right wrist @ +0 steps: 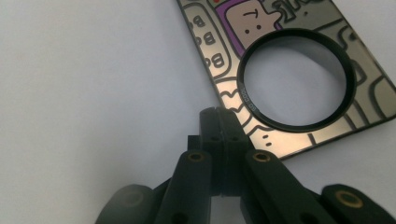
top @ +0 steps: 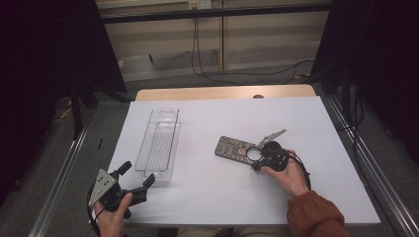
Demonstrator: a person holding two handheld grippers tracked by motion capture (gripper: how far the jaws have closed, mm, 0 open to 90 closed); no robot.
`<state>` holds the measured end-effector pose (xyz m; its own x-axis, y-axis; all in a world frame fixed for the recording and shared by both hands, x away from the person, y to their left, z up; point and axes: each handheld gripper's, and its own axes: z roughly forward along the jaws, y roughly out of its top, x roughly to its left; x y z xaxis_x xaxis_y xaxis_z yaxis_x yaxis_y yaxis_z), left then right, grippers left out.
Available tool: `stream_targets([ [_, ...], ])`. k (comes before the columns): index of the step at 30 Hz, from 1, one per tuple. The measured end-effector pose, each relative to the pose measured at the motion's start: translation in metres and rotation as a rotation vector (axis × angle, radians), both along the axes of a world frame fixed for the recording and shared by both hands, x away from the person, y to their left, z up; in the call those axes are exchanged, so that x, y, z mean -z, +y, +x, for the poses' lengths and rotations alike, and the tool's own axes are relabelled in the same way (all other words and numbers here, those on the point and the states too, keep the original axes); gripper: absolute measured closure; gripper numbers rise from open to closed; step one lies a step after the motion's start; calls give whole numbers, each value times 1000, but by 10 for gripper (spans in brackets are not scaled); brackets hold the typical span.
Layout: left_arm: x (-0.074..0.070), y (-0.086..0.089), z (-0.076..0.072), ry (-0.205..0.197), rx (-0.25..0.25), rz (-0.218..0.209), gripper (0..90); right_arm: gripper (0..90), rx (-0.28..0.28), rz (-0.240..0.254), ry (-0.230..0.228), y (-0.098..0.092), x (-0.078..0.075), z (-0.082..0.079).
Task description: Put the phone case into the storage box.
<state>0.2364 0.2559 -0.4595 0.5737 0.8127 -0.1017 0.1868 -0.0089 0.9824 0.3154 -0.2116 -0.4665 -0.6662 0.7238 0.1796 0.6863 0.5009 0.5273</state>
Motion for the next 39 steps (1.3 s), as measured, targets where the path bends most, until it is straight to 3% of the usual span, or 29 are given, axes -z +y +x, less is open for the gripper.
stream_targets([
  [22,0,-1,0,5,-5,-4,28,900,67,-31,-39,-16,0,6],
  [33,0,-1,0,3,-8,2,28,900,96,-13,-51,-18,2,9],
  [34,0,-1,-1,3,-13,0,28,900,105,-42,-60,-19,1,9],
  [39,0,-1,0,5,-11,-1,28,900,104,-37,-59,-19,1,9],
])
